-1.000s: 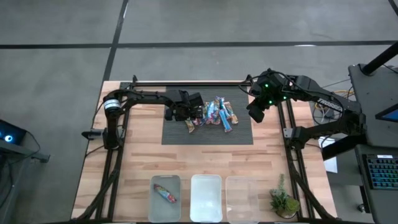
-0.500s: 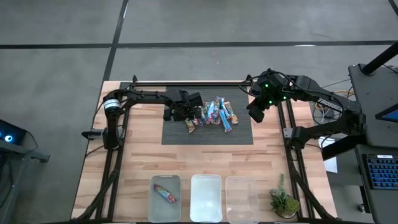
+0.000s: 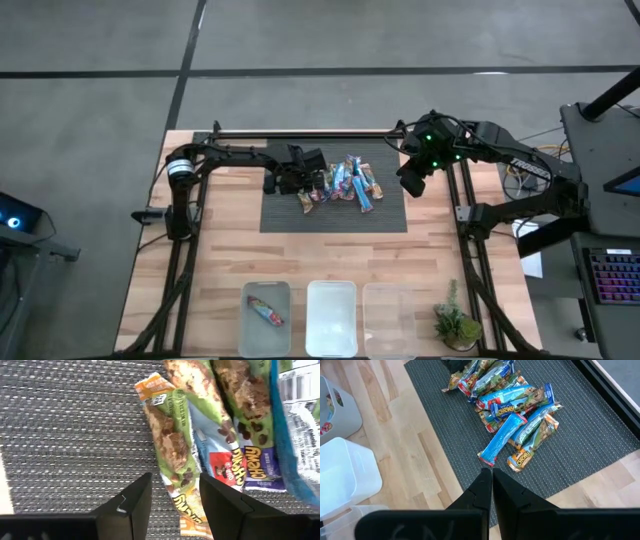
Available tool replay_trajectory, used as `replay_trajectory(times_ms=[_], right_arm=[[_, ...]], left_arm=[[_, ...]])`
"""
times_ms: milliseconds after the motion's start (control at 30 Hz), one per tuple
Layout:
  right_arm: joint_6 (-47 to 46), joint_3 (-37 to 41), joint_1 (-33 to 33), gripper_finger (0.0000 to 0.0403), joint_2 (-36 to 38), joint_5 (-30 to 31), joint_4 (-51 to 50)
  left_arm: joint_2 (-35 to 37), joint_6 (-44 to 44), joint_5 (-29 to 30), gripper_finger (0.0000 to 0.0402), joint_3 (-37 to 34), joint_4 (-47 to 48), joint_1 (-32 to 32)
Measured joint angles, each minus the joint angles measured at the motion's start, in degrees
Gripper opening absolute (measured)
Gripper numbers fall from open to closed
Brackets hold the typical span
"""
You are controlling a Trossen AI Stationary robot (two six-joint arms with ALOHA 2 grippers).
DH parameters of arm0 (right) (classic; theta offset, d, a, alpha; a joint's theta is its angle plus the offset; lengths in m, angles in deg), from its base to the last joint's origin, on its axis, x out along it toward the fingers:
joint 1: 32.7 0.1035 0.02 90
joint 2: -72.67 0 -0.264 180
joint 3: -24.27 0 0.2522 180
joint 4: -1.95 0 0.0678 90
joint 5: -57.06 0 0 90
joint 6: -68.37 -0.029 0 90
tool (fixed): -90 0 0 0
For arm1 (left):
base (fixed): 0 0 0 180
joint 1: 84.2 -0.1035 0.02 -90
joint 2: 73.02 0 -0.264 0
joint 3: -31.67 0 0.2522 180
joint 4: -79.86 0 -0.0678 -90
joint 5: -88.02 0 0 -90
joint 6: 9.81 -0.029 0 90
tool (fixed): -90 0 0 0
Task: Pick and place Granola Bars by type
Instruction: Put the yellow granola bar into the transparent bin
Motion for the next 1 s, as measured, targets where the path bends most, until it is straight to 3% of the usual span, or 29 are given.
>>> replay_trajectory(times_ms=[1000], right_arm=[[-0.3,0.0,0.0,0.0009,-0.1,0.0,0.0]], left_arm=[[0.0,1.5,3.3,0.0147,-0.1,-1.7,-0.8]])
